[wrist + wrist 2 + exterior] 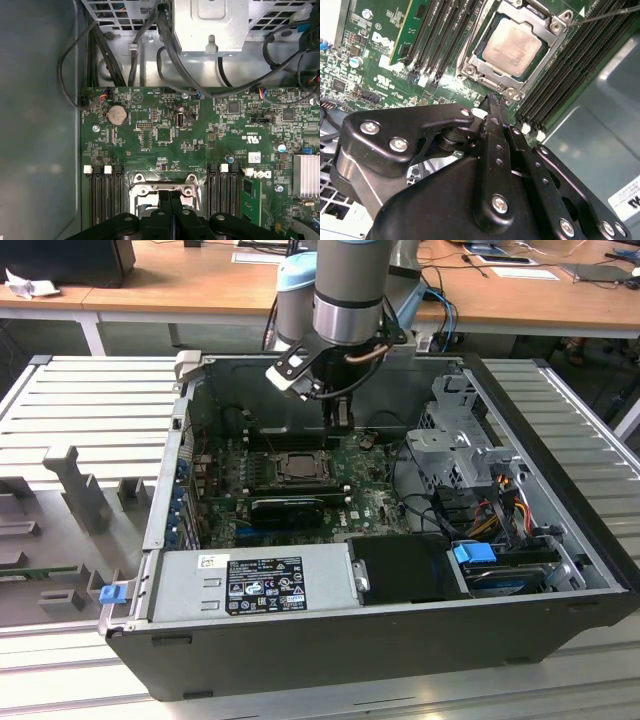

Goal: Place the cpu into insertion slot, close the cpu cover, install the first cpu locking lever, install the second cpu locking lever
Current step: 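Close the cpu cover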

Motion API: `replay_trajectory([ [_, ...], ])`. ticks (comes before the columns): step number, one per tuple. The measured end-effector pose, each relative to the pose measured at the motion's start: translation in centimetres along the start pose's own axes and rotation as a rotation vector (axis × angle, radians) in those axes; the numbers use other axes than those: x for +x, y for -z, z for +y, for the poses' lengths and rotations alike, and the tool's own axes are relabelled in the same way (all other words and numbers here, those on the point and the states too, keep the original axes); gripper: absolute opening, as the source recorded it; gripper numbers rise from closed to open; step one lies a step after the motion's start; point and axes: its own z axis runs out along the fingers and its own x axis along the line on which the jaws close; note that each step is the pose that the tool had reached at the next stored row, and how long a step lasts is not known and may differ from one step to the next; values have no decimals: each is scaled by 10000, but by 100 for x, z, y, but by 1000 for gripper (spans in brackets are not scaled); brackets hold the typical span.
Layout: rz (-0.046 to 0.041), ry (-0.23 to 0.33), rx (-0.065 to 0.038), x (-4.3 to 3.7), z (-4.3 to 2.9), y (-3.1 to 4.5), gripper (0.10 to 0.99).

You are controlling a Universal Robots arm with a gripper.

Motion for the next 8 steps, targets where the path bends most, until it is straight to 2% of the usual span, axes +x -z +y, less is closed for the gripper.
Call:
replay_trajectory([
  [2,6,189,5,-2,-25,-65,106],
  [4,11,215,4,-2,-83,-85,106],
  [6,11,225,4,-3,-184,-110,106],
  [8,12,243,5,-3,-222,-145,106],
])
